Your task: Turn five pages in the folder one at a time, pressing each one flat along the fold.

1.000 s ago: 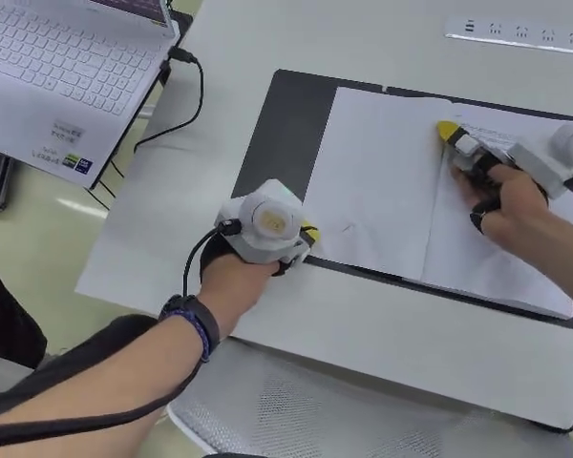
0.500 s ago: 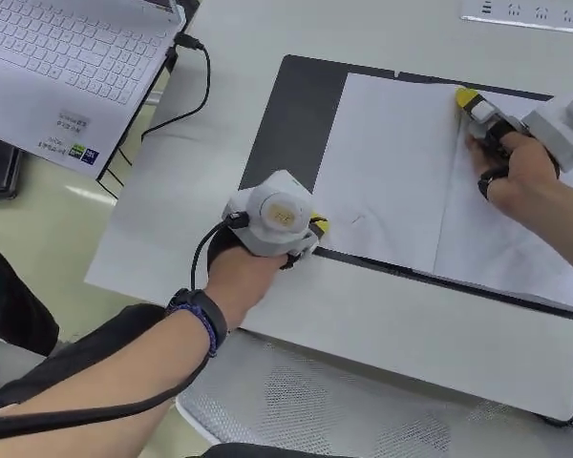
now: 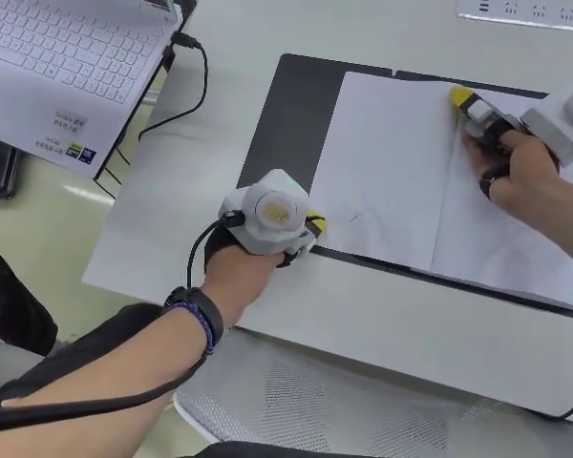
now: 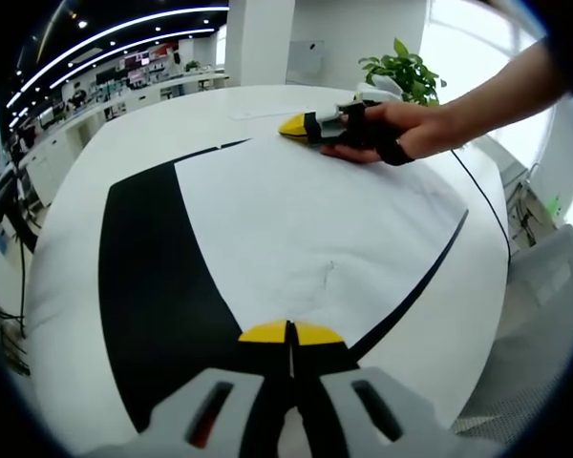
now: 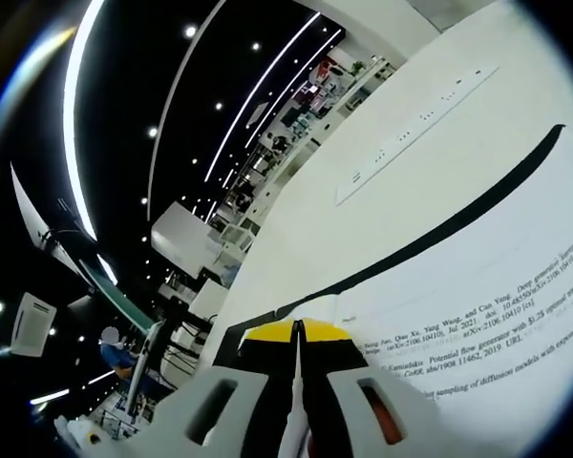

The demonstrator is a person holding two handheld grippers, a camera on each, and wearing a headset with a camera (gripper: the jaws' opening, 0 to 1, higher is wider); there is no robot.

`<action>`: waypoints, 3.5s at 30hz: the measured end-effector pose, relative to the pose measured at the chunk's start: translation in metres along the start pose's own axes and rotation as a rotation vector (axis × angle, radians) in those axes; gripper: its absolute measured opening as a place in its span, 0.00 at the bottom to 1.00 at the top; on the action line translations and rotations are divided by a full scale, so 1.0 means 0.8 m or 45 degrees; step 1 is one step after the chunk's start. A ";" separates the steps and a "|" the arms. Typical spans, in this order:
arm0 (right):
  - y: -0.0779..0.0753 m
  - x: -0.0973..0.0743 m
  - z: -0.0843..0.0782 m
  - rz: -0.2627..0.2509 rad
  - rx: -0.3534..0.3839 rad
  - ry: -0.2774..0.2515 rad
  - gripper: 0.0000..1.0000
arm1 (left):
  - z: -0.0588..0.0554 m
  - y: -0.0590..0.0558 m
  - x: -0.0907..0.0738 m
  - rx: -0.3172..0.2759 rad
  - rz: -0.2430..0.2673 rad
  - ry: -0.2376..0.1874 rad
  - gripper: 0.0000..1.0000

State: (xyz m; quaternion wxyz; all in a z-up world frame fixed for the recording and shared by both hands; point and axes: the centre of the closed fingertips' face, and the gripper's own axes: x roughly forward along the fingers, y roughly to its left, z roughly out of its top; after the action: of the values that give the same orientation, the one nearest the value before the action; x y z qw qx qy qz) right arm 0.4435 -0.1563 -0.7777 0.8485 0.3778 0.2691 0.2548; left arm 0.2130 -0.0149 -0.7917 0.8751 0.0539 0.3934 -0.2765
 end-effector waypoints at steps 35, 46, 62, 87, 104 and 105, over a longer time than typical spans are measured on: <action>0.057 -0.086 -0.066 0.015 -0.063 0.049 0.00 | 0.000 -0.001 0.002 -0.024 -0.012 0.003 0.00; 0.063 -0.113 -0.087 0.071 -0.045 0.074 0.00 | 0.000 -0.002 0.002 -0.026 -0.014 0.002 0.00; 0.068 -0.144 -0.119 0.097 -0.049 0.096 0.00 | 0.000 -0.001 0.000 -0.028 -0.013 -0.008 0.00; 0.079 -0.192 -0.174 0.135 -0.076 0.197 0.00 | 0.000 -0.001 0.000 -0.033 -0.012 -0.024 0.00; 0.074 -0.225 -0.207 0.144 -0.070 0.257 0.00 | 0.000 -0.001 -0.001 -0.046 -0.013 -0.036 0.00; 0.074 -0.227 -0.209 0.143 -0.068 0.259 0.00 | 0.001 -0.001 -0.001 -0.046 -0.012 -0.036 0.00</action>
State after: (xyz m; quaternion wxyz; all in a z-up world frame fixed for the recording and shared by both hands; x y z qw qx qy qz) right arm 0.1899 -0.1528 -0.7787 0.8111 0.3416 0.3253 0.3459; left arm 0.2126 -0.0155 -0.7909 0.8801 0.0323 0.3862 -0.2744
